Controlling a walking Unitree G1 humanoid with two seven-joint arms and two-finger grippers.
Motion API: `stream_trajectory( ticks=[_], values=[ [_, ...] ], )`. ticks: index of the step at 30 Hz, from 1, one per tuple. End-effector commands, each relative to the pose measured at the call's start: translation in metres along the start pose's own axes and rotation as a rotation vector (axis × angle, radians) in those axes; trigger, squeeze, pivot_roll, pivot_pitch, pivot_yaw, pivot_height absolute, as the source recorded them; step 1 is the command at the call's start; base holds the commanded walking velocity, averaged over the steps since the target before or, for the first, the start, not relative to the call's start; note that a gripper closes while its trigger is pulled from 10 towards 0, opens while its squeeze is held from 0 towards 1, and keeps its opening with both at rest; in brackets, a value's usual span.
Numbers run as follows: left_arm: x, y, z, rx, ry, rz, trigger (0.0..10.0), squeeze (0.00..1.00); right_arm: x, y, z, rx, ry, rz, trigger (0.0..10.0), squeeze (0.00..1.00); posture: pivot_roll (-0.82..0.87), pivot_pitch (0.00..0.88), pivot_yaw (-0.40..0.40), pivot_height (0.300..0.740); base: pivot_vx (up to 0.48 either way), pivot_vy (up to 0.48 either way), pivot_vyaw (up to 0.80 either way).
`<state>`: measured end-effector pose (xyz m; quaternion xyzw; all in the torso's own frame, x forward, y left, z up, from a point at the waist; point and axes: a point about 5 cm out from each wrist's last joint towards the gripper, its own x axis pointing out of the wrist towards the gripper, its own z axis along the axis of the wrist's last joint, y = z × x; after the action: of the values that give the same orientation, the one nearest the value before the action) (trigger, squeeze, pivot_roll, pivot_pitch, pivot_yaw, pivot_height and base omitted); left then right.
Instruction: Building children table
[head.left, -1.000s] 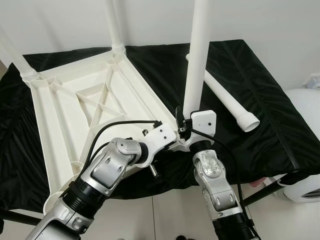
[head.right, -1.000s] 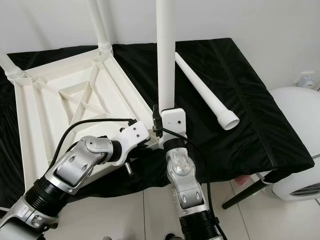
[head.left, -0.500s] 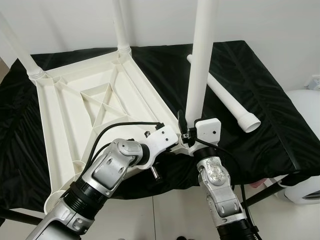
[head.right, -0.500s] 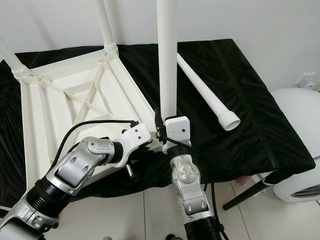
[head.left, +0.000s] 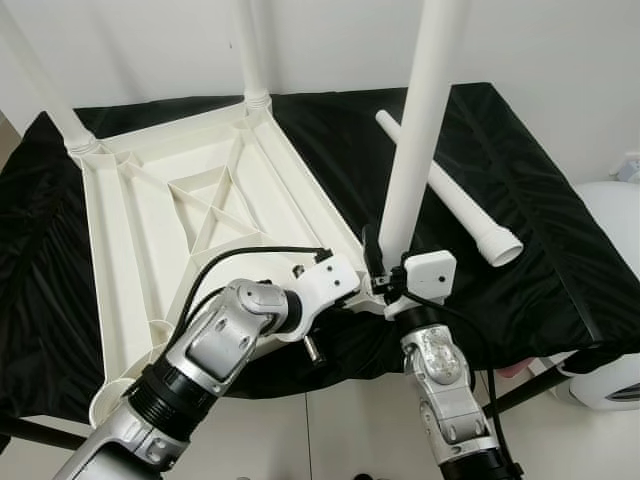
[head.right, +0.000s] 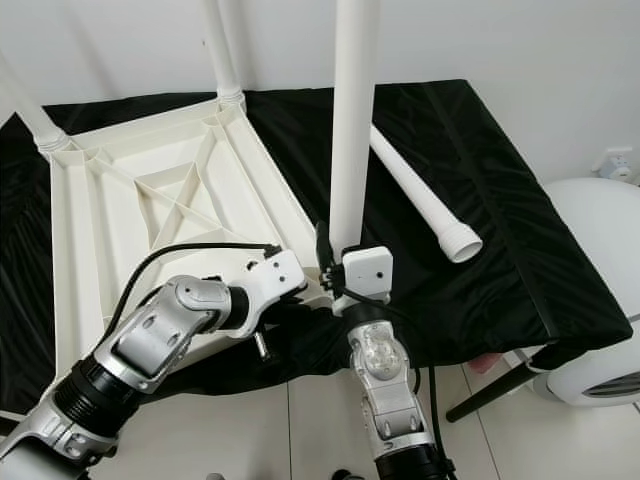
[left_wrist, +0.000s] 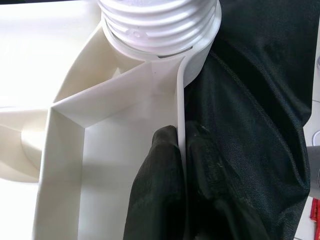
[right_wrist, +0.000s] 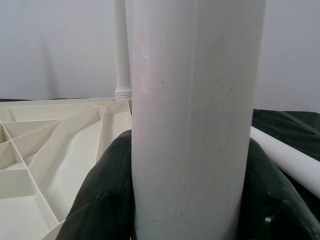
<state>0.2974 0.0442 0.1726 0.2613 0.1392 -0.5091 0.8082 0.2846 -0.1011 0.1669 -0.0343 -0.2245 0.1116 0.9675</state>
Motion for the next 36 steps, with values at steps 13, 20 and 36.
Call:
stream_trajectory(
  ticks=[13,20,36],
  values=[
    [-0.005,0.01,0.006,-0.047,-0.012,0.071,10.0,0.0,-0.041,0.015,-0.05,-0.016,0.251,0.092,10.0,0.0,-0.07,0.188,0.064,0.74,0.0,0.0,0.0],
    [-0.004,0.015,0.012,-0.111,-0.033,0.116,10.0,0.0,-0.041,0.016,-0.052,-0.025,0.241,0.051,10.0,0.0,-0.06,0.194,0.069,0.74,0.0,0.0,0.0],
    [0.001,0.019,0.024,-0.241,-0.059,0.189,10.0,0.0,-0.034,0.024,-0.054,-0.029,0.219,-0.053,10.0,0.0,-0.04,0.211,0.086,0.74,0.0,0.0,0.0]
  ],
)
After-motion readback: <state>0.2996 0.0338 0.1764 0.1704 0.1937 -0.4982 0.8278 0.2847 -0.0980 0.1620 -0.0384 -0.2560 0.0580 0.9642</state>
